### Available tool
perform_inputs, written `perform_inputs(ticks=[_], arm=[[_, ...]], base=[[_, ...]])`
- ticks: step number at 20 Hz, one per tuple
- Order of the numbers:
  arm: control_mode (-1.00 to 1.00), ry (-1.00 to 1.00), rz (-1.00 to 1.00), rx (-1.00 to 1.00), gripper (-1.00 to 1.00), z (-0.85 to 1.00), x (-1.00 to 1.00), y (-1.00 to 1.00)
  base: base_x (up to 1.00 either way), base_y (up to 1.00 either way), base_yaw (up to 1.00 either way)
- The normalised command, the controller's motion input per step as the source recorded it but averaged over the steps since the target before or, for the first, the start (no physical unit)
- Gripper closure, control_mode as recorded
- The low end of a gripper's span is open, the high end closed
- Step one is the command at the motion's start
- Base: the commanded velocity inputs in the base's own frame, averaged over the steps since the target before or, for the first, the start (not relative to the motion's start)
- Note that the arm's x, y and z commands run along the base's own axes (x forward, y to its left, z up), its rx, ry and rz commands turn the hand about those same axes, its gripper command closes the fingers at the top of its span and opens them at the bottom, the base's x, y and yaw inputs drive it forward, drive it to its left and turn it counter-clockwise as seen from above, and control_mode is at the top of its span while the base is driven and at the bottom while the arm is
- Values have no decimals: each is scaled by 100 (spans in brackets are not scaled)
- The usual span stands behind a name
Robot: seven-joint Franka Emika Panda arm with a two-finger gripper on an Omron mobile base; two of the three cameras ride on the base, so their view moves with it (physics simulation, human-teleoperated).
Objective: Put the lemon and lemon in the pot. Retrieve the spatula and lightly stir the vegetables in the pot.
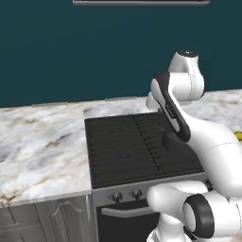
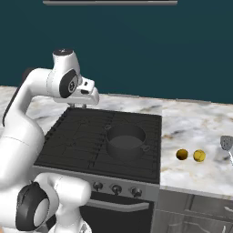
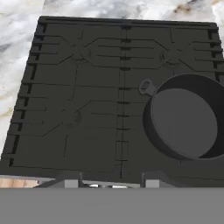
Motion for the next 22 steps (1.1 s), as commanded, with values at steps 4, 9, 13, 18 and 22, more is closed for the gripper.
perform_inputs(ticks=[4,9,13,18,22], arm=[[-100,-2,0,0,-100,0,-27,0],[-100,-1,0,0,-100,0,-37,0],[-100,0,0,0,-100,0,-29,-16],[-100,-1,0,0,-100,0,-24,-3],[-100,0,-2,0,-100,0,-9,0]], base=[[0,0,0],[0,0,0],[0,0,0],[0,0,0],[0,0,0]])
